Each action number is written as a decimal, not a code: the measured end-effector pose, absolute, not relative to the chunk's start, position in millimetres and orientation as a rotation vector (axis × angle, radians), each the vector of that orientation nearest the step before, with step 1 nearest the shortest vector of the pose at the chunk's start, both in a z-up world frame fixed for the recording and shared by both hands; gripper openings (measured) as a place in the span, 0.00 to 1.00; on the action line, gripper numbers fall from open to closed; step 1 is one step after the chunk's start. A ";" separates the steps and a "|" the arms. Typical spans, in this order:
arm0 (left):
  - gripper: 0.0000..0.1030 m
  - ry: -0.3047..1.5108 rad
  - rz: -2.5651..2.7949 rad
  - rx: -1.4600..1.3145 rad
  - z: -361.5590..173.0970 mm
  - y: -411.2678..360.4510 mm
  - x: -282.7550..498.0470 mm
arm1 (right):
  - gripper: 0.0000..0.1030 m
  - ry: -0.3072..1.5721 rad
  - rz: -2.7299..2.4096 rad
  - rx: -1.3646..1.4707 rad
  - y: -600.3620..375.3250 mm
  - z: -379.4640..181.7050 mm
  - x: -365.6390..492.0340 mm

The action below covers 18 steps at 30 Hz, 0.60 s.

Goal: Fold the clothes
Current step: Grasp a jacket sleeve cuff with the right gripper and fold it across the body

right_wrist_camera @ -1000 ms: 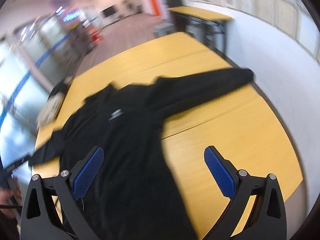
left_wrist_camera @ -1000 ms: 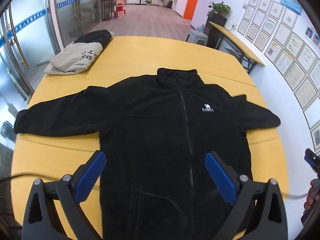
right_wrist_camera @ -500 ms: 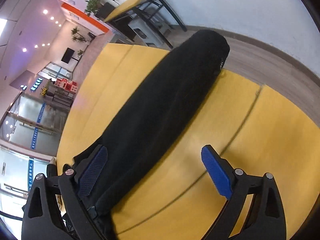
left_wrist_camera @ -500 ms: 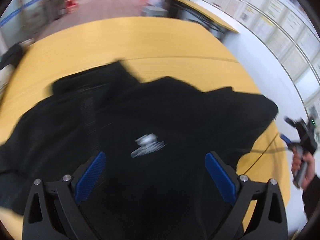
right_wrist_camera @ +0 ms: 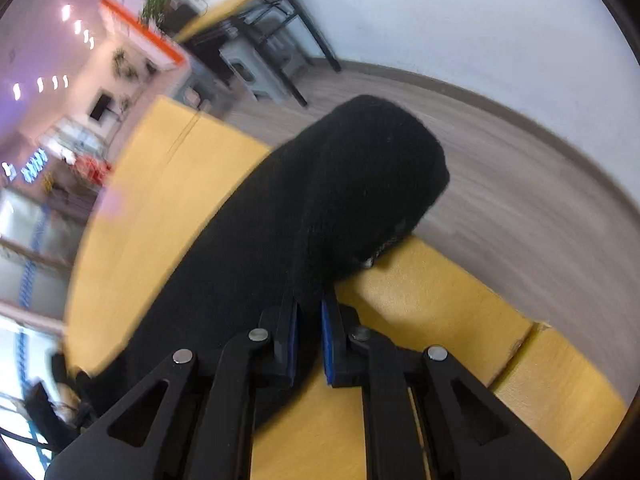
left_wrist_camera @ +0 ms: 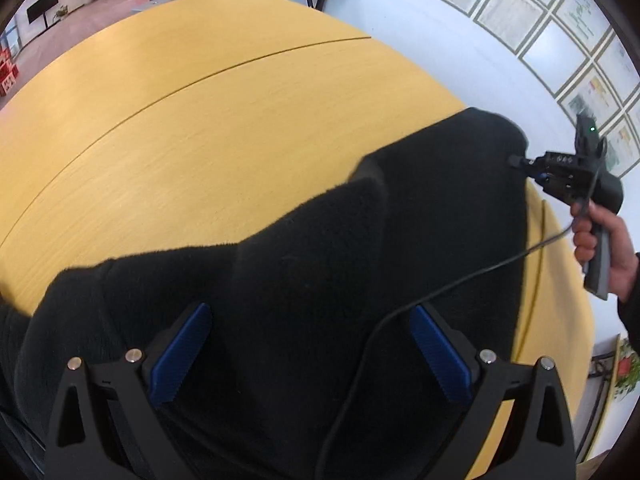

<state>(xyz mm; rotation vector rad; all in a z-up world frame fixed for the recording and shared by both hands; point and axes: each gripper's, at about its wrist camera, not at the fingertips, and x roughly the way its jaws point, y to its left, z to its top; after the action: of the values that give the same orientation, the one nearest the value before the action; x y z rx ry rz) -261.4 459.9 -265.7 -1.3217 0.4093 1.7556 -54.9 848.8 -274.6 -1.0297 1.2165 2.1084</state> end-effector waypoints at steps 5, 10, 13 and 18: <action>0.99 0.376 1.766 -1.316 -262.5 449.8 -251.8 | 0.07 1.243 2.140 -0.851 834.3 -256.7 -12.8; 1.00 0.416 1.784 -1.273 -262.1 444.7 -231.0 | 0.07 1.210 2.097 -0.740 793.4 -238.9 69.1; 1.00 0.444 1.781 -1.269 -258.8 442.5 -217.8 | 0.07 1.170 2.138 -0.722 784.3 -228.9 66.4; 0.98 0.419 1.863 -1.234 -220.3 403.8 -193.4 | 0.07 1.101 2.204 -0.690 769.5 -212.1 61.4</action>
<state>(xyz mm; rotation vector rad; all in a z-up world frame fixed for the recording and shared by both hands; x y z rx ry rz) -193.4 403.8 -220.3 -1.2341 0.4186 1.8627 61.4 769.5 -212.1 -0.6900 1.1015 2.2044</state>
